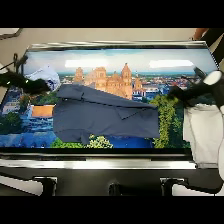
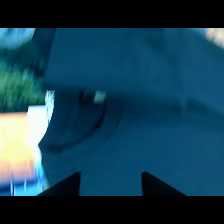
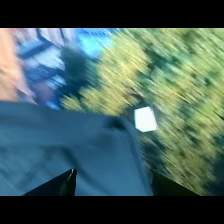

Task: Fold the shirts.

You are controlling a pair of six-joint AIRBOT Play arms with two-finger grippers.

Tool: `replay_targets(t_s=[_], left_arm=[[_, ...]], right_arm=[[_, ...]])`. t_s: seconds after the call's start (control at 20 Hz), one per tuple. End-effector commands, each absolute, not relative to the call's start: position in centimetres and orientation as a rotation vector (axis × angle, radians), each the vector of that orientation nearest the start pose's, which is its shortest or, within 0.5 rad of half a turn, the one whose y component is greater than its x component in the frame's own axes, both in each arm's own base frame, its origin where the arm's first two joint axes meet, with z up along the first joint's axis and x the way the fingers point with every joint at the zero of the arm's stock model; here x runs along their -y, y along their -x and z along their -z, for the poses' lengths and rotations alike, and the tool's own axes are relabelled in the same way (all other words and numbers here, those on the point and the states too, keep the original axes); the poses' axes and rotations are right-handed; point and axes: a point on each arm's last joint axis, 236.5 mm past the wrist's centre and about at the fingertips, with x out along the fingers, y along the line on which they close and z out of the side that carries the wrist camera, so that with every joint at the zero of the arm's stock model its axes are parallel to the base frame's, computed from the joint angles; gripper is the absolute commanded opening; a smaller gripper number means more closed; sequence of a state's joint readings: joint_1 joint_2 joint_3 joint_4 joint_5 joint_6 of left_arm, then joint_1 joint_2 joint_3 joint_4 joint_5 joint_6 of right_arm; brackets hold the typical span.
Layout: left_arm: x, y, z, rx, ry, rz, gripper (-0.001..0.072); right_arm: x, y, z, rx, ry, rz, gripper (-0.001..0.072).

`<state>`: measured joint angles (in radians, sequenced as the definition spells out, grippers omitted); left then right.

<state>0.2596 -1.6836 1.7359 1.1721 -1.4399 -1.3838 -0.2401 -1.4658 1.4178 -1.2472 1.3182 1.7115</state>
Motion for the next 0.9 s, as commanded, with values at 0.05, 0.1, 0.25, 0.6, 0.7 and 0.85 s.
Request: replay_targets(t_s=[0.05, 0.1, 0.25, 0.6, 0.7, 0.85], left_arm=[[-5.2, -36.0, 0.9, -1.553, 0.530, 0.121, 0.0436], [-4.9, -33.6, 2.5, -1.575, 0.545, 0.121, 0.0436], [-3.4, -29.8, 6.0, -1.605, 0.598, 0.144, 0.0437], [-0.7, -29.6, 9.0, -1.572, 0.737, 0.160, 0.0436], [-0.3, -29.6, 9.5, -1.587, 0.734, 0.166, 0.0435], [0.1, -30.1, 10.4, -1.590, 0.725, 0.157, 0.0310]], right_arm=[[4.5, -32.1, 0.2, -1.657, -0.593, 0.066, 0.0563], [3.6, -31.4, 1.2, -1.680, -0.599, 0.046, 0.0565], [1.3, -30.4, 3.2, -1.714, -0.623, -0.017, 0.0585], [-0.2, -30.0, 5.9, -1.714, -0.581, -0.031, 0.0651], [-0.4, -29.3, 6.7, -1.733, -0.586, -0.032, 0.0653], [-0.8, -28.1, 8.0, -1.755, -0.606, -0.024, 0.0655]])
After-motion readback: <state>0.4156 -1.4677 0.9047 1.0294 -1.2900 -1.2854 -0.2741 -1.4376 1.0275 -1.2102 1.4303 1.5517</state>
